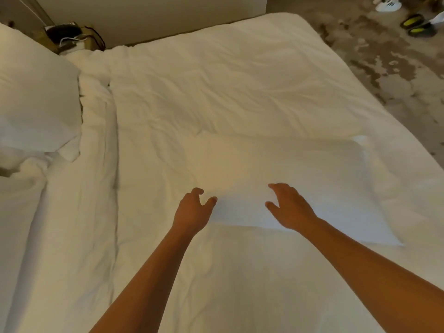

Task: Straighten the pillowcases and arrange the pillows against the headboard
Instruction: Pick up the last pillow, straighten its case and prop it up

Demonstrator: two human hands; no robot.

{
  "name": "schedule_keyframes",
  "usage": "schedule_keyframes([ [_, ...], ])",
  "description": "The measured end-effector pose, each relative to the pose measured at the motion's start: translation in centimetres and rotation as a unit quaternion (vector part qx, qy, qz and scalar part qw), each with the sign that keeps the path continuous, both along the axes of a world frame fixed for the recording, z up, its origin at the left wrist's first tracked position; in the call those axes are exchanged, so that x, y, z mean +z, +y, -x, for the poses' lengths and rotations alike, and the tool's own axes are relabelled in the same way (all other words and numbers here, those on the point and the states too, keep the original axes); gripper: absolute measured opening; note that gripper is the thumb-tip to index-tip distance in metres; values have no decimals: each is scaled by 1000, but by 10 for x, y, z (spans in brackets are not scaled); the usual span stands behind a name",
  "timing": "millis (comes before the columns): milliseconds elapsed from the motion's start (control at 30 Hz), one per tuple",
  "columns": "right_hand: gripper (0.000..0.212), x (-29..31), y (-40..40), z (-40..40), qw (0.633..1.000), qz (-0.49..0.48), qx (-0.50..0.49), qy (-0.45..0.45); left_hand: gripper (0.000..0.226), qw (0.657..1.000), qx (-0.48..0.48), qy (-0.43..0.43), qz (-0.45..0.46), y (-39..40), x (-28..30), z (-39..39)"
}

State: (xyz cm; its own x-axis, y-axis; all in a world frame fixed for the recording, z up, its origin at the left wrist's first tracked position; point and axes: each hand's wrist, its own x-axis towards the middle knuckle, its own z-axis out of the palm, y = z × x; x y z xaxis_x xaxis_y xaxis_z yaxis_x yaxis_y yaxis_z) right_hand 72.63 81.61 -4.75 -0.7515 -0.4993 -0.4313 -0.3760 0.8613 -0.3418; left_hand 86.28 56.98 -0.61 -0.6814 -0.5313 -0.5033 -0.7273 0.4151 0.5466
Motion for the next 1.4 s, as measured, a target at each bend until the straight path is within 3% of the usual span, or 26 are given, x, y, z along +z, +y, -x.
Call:
schedule_keyframes([
  [233, 66, -62, -8, 133, 998, 37, -28, 48, 91, 998, 48, -36, 6, 24, -74, 90],
  [400, 67, -101, -25, 209, 995, 30, -24, 94, 119, 989, 57, -132, 32, 25, -130, 105],
  [533, 93, -125, -25, 249, 992, -21, -17, 123, 120, 986, 68, -153, 15, 28, -173, 74],
  [633, 116, -142, -30, 254, 994, -83, -15, 75, 120, 987, 79, -140, 16, 28, -187, 60],
  [733, 122, -161, -28, 242, 993, -93, -30, 73, 121, 987, 73, -142, 22, 26, -191, 61],
  [933, 112, -151, -17, 210, 984, -38, -51, 165, 119, 988, 65, -140, 29, 27, -167, 60],
  [1133, 89, -99, 3, 152, 984, 29, -83, 157, 100, 996, -28, 34, 72, 37, -98, 72],
  [1233, 86, -61, 17, 116, 983, 62, -93, 145, 101, 990, -84, 55, 102, 47, -52, 81],
  [1300, 83, -34, 28, 88, 981, 85, -92, 145, 103, 976, -146, 48, 154, 55, -24, 78],
  [1400, 85, -1, 44, 46, 984, 113, -102, 93, 106, 929, -277, 23, 242, 64, 10, 59],
])
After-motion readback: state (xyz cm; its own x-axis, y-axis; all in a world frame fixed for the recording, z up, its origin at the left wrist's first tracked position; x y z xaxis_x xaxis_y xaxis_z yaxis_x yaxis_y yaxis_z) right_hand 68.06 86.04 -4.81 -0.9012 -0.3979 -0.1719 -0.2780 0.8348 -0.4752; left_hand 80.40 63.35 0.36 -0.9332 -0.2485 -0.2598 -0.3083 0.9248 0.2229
